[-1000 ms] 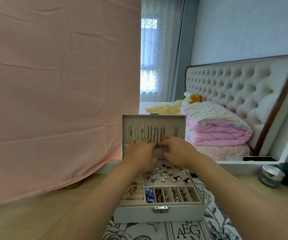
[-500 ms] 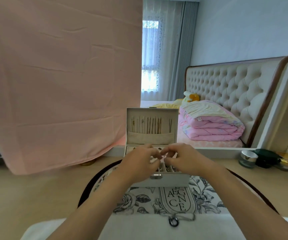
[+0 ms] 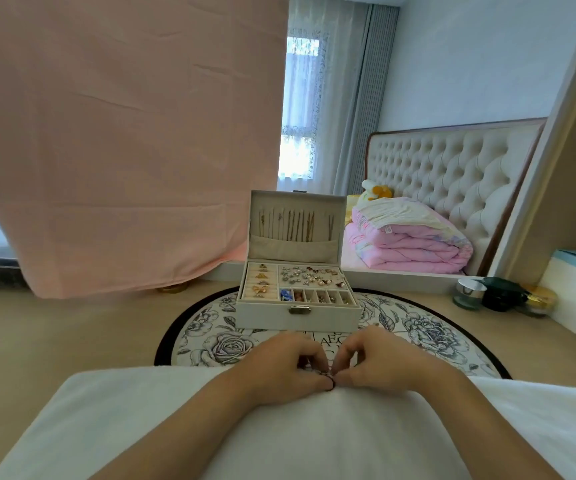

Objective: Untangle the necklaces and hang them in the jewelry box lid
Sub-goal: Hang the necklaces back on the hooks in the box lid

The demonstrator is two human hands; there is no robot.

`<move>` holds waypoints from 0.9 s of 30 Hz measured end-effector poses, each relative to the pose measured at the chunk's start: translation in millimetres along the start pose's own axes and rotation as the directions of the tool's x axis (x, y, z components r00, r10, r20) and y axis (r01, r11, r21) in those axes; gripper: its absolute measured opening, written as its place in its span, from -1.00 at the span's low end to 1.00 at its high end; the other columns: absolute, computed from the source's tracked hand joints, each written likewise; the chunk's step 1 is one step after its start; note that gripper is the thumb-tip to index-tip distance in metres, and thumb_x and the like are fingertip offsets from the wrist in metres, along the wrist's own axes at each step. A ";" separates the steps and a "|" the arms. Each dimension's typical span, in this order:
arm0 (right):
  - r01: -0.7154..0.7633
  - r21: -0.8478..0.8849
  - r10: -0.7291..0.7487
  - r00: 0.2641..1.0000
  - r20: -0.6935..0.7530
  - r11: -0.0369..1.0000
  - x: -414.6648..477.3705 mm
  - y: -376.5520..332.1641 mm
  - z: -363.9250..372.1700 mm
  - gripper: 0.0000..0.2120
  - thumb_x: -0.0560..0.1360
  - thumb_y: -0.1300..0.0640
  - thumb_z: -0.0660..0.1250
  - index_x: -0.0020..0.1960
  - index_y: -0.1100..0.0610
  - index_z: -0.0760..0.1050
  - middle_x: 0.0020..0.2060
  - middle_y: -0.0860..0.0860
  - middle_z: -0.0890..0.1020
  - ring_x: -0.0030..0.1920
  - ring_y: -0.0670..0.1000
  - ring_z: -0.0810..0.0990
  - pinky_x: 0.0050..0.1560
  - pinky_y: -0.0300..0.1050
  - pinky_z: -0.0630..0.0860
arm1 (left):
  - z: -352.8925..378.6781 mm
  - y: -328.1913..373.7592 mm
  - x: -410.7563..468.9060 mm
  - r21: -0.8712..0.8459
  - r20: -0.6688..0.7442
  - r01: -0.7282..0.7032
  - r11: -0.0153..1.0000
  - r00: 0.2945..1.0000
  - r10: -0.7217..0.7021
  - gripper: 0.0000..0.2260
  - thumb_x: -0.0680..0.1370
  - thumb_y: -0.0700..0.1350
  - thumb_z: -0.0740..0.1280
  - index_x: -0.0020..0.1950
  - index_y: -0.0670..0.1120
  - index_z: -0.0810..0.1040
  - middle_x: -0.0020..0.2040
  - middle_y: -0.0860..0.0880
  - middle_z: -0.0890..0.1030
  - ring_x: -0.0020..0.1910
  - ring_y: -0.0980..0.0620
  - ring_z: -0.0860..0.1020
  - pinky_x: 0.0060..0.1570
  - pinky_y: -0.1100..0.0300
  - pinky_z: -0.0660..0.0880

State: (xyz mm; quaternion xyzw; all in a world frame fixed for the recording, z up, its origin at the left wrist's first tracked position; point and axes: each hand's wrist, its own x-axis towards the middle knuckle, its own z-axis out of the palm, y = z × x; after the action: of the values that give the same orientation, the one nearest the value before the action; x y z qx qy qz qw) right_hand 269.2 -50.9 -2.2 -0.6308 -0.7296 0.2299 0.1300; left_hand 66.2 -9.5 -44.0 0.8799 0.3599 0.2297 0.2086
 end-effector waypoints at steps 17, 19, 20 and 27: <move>0.026 0.236 0.032 0.971 -0.239 0.971 5.6 26.6 14.7 -0.87 0.59 0.11 0.33 -0.11 0.00 0.60 -0.18 -0.04 0.70 -0.19 -0.08 0.61 -0.09 -0.13 0.57 | -16.1 -11.8 0.1 -0.037 0.085 0.080 0.996 0.993 -0.077 -0.97 0.55 -0.01 0.43 -0.05 0.08 0.67 -0.13 0.16 0.66 -0.18 0.26 0.55 -0.15 0.42 0.43; 0.060 0.358 0.032 0.968 -0.247 0.932 6.5 21.9 16.6 -0.84 0.62 0.14 0.30 -0.12 0.09 0.58 -0.20 -0.01 0.71 -0.20 -0.05 0.60 -0.05 -0.02 0.56 | -16.4 -8.5 1.4 -0.224 0.036 0.135 0.965 0.991 -0.131 -0.93 0.57 -0.07 0.41 -0.11 0.05 0.64 -0.19 0.08 0.65 -0.21 0.21 0.55 -0.10 0.32 0.48; 0.092 0.466 0.033 0.967 -0.253 0.880 6.8 17.6 16.5 -0.82 0.63 0.18 0.27 -0.12 0.14 0.55 -0.23 0.02 0.71 -0.21 -0.02 0.59 -0.02 0.02 0.55 | -18.1 -6.2 2.4 -0.329 0.014 0.160 0.931 0.986 -0.165 -0.90 0.58 -0.08 0.38 -0.13 0.02 0.63 -0.19 0.01 0.65 -0.18 0.15 0.57 -0.05 0.24 0.49; 0.176 0.587 0.009 0.954 -0.299 0.790 9.7 5.2 11.7 -0.81 0.61 0.20 0.30 -0.18 0.17 0.54 -0.39 0.06 0.51 -0.34 0.05 0.46 -0.07 0.08 0.47 | -43.8 10.9 5.6 -0.775 0.119 0.214 0.594 0.973 -0.196 -0.76 0.68 -0.17 0.18 -0.19 -0.12 0.41 -0.38 -0.05 0.39 -0.36 -0.07 0.48 -0.14 0.06 0.55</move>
State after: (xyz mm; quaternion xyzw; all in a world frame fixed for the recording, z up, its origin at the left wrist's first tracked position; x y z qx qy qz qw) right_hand 266.4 -42.9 -15.9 -0.5487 -0.6178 0.3520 0.4397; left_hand 51.3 -3.7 -1.4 0.6556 0.3202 0.3286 0.5998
